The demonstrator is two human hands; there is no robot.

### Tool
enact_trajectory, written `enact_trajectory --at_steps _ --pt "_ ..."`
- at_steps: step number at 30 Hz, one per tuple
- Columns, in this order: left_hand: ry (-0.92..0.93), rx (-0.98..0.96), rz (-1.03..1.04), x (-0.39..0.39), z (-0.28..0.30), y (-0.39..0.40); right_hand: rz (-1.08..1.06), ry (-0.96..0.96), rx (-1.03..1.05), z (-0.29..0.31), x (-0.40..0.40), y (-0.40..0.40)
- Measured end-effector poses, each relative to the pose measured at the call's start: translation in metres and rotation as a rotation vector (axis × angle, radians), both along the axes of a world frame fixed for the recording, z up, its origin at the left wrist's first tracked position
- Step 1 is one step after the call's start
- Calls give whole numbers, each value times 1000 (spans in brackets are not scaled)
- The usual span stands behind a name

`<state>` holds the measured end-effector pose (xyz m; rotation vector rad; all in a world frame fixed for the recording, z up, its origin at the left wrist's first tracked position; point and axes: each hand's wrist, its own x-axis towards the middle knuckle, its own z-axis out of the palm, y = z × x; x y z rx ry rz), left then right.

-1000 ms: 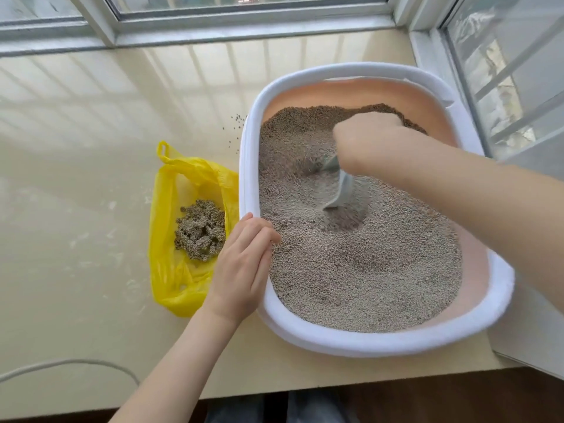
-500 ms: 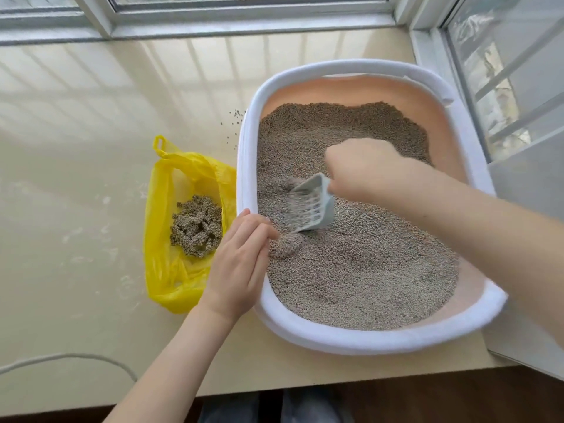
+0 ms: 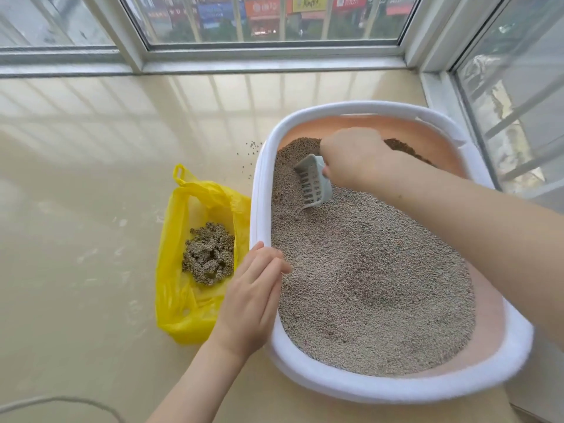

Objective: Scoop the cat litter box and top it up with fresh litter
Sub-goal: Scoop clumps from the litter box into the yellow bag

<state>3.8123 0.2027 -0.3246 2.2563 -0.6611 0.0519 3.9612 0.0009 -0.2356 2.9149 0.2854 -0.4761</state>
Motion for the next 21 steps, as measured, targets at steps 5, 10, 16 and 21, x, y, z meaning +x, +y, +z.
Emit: enact_trajectory --at_steps 5,10,16,21 --pt "21 3 7 -1 2 -1 -178 87 387 -33 -4 -5" --pt "28 1 -11 1 2 0 -490 292 918 -58 -33 -38" --pt "27 25 -47 3 3 2 -656 276 1096 -68 -71 -55" --pt "38 25 -46 3 2 2 -600 190 857 -37 -79 -81"
